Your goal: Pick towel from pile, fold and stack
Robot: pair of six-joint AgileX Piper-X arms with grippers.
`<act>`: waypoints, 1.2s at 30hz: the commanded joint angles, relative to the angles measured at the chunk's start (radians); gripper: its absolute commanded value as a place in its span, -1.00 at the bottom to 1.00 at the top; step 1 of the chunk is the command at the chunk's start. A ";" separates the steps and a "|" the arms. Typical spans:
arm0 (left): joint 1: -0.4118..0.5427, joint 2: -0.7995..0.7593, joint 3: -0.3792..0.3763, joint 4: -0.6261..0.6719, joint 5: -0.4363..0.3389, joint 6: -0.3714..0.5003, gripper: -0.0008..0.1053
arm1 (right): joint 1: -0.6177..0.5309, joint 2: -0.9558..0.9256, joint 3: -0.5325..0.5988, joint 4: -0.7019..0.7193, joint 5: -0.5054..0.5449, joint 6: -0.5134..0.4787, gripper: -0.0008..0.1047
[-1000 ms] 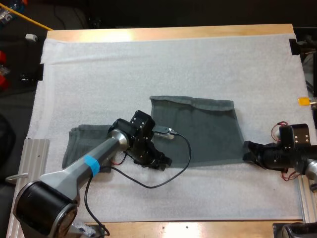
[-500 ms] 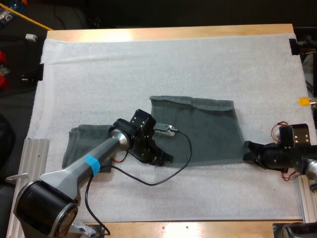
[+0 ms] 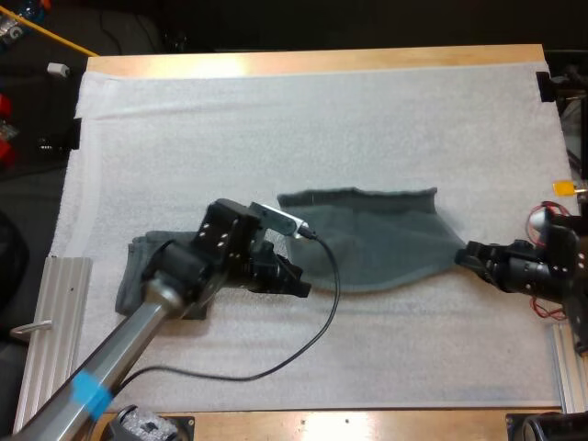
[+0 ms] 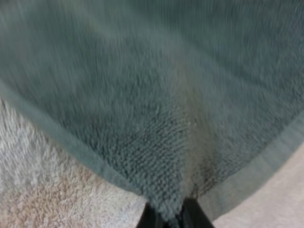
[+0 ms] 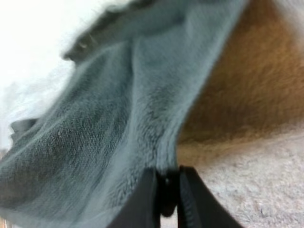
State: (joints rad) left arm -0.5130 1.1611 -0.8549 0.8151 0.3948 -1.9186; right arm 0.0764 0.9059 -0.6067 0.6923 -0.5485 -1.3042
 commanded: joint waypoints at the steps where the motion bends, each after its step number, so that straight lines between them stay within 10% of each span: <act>1: -0.004 -0.016 -0.003 0.018 -0.009 0.002 -0.98 | 0.000 -0.013 -0.004 0.042 -0.005 -0.003 -0.99; 16: -0.004 -0.015 0.009 0.071 -0.049 0.034 -0.98 | 0.000 -0.021 0.004 0.192 -0.005 -0.017 -0.99; 36: 0.191 0.290 0.009 -0.256 0.112 -0.127 -0.98 | 0.000 0.342 0.004 -0.379 -0.015 0.415 -0.99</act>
State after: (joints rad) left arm -0.3241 1.4550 -0.8436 0.5844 0.4998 -2.0334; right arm 0.0764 1.2517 -0.5990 0.3320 -0.5558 -0.8961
